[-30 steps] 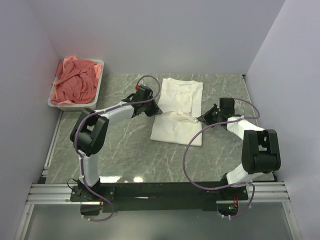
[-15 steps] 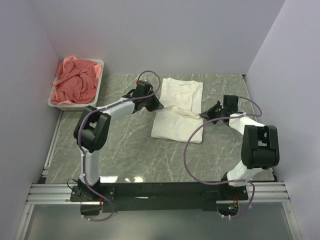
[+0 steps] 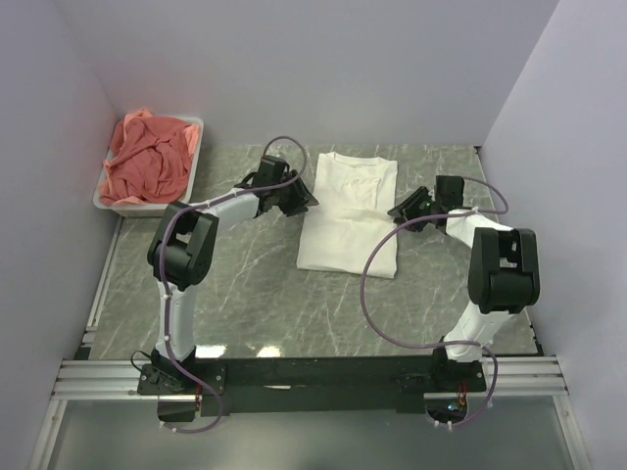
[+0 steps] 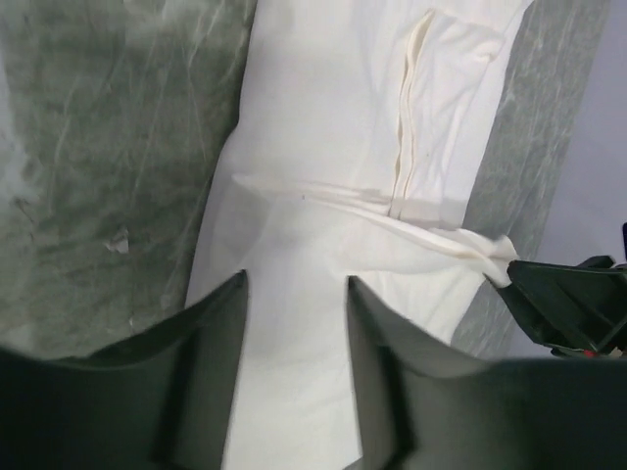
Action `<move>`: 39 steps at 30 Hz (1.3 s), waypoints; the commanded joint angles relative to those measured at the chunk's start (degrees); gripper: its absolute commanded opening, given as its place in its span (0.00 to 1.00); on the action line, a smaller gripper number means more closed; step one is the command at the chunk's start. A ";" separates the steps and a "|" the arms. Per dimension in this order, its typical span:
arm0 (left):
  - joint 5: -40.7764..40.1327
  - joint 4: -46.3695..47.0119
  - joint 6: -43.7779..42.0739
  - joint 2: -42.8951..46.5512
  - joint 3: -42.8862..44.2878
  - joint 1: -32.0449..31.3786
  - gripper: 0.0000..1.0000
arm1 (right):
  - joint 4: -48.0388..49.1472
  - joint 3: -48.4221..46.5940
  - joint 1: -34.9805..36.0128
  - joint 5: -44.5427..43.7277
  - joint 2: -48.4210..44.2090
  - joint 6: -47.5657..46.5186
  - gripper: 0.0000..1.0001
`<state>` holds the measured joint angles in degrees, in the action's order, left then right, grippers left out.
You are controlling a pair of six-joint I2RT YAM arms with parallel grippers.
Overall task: Fold and stack the t-shirts
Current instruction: Fold the tshirt
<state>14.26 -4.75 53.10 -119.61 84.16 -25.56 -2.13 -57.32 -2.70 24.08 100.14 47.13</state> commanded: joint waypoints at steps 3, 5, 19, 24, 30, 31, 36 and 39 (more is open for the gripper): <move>2.44 3.96 -3.17 3.50 0.74 2.01 0.55 | -0.85 -1.22 -1.26 -2.27 -3.62 -2.92 0.51; 2.26 2.91 -3.53 5.08 0.22 2.09 0.54 | -2.70 -0.43 -1.26 -4.46 -6.43 -3.36 0.51; 8.14 6.95 1.12 7.99 -6.19 -5.37 0.12 | -2.63 10.99 13.42 -9.06 -19.80 -0.12 0.49; 13.33 14.14 4.81 9.48 -14.63 -10.64 0.11 | -0.16 18.64 14.21 -8.34 -24.11 0.85 0.49; 14.66 17.50 4.99 8.78 -19.91 -13.02 0.11 | -0.15 24.53 13.78 -9.92 -25.17 0.33 0.48; 14.57 17.59 4.99 8.78 -20.96 -13.02 0.10 | 0.19 25.41 12.90 -9.92 -25.17 0.33 0.48; 13.60 16.18 4.29 9.48 -22.72 -12.94 0.10 | 0.20 29.72 10.96 -10.45 -25.87 -0.11 0.48; 11.84 12.86 2.72 9.49 -22.11 -12.93 0.10 | -0.59 30.78 9.91 -10.63 -26.57 -0.37 0.48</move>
<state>27.05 8.49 57.67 -113.08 61.69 -38.48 -2.61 -27.62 8.34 15.73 75.24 47.53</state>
